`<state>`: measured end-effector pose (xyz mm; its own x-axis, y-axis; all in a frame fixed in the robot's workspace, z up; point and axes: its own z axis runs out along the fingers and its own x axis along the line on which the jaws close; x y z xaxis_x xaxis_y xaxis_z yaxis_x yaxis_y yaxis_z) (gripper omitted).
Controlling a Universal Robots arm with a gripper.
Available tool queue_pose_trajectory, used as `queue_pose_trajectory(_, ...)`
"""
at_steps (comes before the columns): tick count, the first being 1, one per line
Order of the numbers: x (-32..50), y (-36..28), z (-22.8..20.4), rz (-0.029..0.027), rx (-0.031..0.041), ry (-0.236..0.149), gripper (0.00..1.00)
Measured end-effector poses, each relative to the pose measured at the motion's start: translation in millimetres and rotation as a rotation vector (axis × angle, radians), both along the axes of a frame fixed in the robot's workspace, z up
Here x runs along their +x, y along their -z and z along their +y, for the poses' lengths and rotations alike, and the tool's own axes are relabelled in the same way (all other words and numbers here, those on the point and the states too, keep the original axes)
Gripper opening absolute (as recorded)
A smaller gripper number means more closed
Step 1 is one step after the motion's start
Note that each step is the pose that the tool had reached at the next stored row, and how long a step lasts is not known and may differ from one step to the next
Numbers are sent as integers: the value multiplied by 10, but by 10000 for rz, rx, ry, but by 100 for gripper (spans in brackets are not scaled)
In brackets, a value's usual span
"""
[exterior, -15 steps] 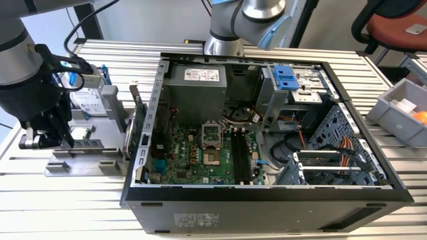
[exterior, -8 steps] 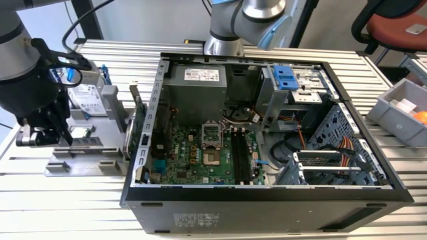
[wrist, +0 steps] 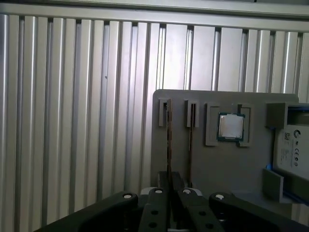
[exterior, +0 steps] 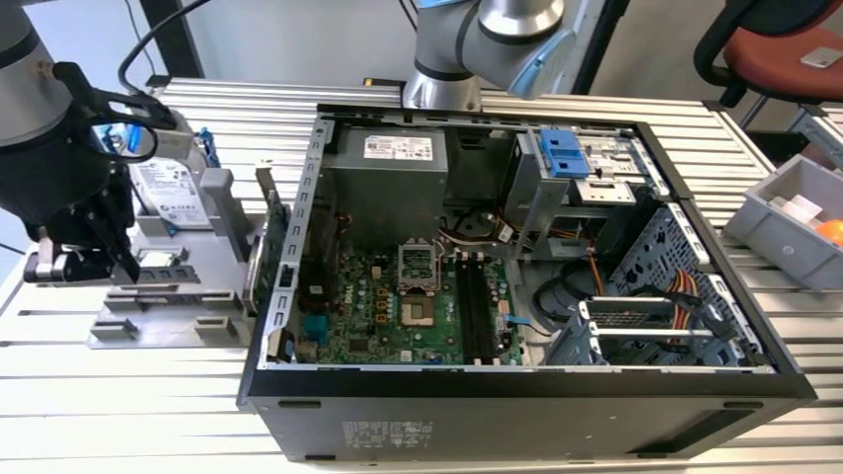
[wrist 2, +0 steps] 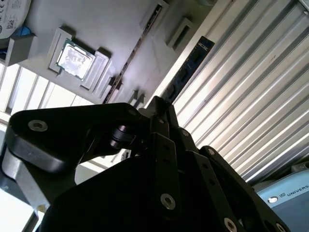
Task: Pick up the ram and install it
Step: 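Pick up the ram and move it above insertion slot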
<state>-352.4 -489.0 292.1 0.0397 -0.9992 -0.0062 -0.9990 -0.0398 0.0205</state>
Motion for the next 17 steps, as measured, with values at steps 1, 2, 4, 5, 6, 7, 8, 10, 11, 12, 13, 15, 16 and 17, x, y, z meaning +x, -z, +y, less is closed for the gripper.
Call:
queue_pose_trajectory(1, 0, -15, 0, 1, -1, 0, 0)
queue_pose_trajectory(2, 0, -27, 0, 0, 0, 0, 0)
queue_pose_trajectory(4, 0, -49, 0, 1, -1, -1, 0)
queue_pose_trajectory(5, 0, -61, 0, 1, -1, -3, 0)
queue_pose_trajectory(6, 0, -73, 0, 1, -1, -6, 0)
queue_pose_trajectory(7, 0, -84, 1, 0, 0, -7, 0)
queue_pose_trajectory(8, 0, -94, 1, -1, -1, -6, 0)
queue_pose_trajectory(10, -1, -109, 1, -2, 0, -6, 0)
queue_pose_trajectory(11, -1, -113, 1, -3, 1, -6, 0)
queue_pose_trajectory(12, -1, -120, 1, -2, 0, -6, 0)
queue_pose_trajectory(13, -1, -127, 1, -2, -1, -6, 0)
queue_pose_trajectory(15, -1, -136, 1, -6, 1, -6, 0)
queue_pose_trajectory(16, -2, -139, 1, -11, 1, -6, 0)
queue_pose_trajectory(17, -1, -143, 1, -14, 0, -6, 0)
